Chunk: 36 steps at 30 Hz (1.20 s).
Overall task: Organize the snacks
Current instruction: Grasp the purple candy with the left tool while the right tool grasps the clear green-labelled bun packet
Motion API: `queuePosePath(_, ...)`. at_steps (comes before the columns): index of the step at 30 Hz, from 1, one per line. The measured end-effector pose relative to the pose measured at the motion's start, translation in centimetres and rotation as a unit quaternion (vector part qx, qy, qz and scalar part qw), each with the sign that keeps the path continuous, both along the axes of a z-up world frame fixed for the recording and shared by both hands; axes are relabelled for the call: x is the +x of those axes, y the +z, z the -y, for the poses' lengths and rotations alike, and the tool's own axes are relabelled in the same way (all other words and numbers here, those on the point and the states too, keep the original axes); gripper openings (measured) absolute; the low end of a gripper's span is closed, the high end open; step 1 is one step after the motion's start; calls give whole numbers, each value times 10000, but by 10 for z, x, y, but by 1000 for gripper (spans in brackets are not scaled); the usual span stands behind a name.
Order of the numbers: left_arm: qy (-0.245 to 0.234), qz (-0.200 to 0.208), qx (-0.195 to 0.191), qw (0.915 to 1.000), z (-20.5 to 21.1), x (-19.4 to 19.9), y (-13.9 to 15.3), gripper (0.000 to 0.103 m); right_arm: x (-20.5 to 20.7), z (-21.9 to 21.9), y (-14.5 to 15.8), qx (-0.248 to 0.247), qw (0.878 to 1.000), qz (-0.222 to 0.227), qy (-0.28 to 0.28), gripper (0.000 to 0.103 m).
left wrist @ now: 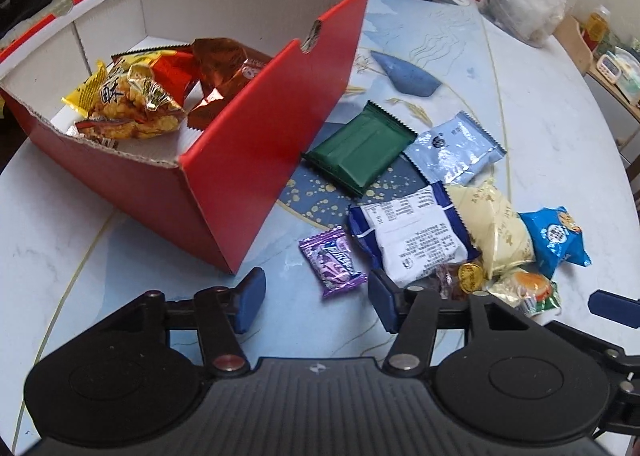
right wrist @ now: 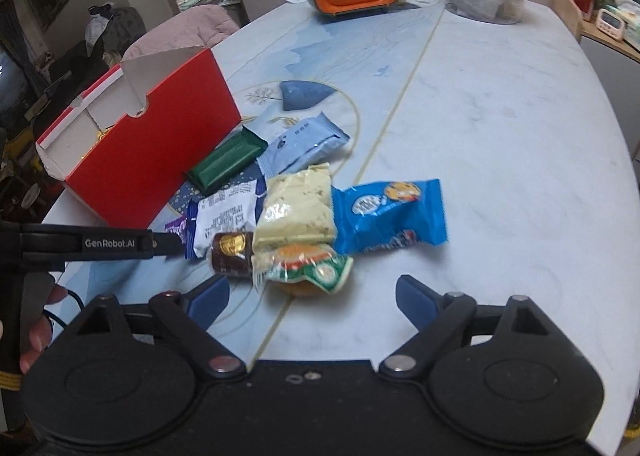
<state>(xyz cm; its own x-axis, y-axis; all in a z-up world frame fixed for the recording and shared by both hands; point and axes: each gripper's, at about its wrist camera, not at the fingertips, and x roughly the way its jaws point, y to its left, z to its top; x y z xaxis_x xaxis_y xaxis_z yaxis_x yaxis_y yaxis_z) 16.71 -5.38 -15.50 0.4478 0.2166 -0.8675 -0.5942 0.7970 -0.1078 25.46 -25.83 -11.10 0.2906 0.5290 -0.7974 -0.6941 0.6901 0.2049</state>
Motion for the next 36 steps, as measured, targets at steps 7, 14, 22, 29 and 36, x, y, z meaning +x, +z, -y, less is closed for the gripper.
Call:
queuePosePath(7, 92, 10, -205, 9997, -9, 3, -6, 52, 9, -17, -12, -93, 9997, -113, 195, 87)
queuePosePath(14, 239, 55, -258, 9994, -13, 11, -7, 51, 14, -24, -20, -162, 9994, -247, 163, 84)
queuePosePath(22, 282, 78, -178, 9994, -15, 14, -8, 35, 19, -30, -27, -149, 9995, -278, 50, 76)
queuePosePath(29, 170, 96, -144, 9997, -15, 13, -7, 27, 15, -28, -27, -83, 9997, -230, 32, 68)
queuePosePath(36, 78, 25, -234, 9997, -16, 8, -7, 16, 9, -21, -25, -68, 9996, -283, -67, 67)
